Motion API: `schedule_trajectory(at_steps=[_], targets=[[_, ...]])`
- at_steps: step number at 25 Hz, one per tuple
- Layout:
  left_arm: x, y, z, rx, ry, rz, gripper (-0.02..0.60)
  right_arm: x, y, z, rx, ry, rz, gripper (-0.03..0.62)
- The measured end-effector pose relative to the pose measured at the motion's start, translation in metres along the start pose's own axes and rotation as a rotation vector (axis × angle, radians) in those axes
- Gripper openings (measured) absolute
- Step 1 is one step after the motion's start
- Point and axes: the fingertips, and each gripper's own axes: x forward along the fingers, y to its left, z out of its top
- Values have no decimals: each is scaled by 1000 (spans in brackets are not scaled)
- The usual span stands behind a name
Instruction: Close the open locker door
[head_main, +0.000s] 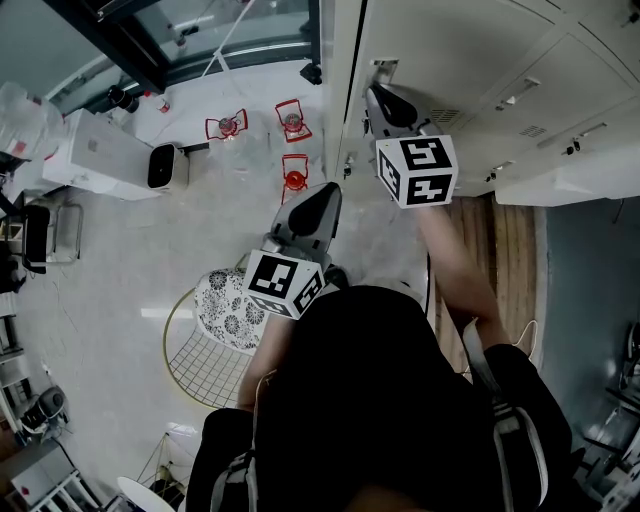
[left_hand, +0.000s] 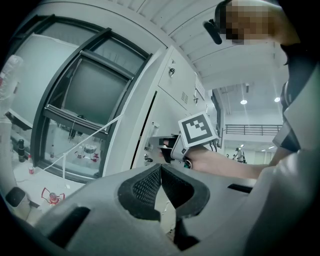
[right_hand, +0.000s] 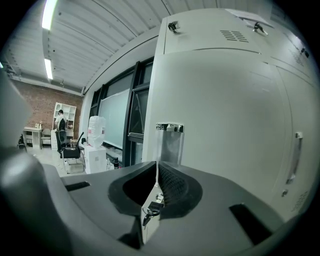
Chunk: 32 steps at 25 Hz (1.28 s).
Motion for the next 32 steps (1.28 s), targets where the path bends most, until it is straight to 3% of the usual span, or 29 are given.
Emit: schedule_trajectory(at_steps=[32], targets=[[-7, -4, -3, -4, 2, 18, 18, 28, -9, 1, -6, 17, -41, 5]])
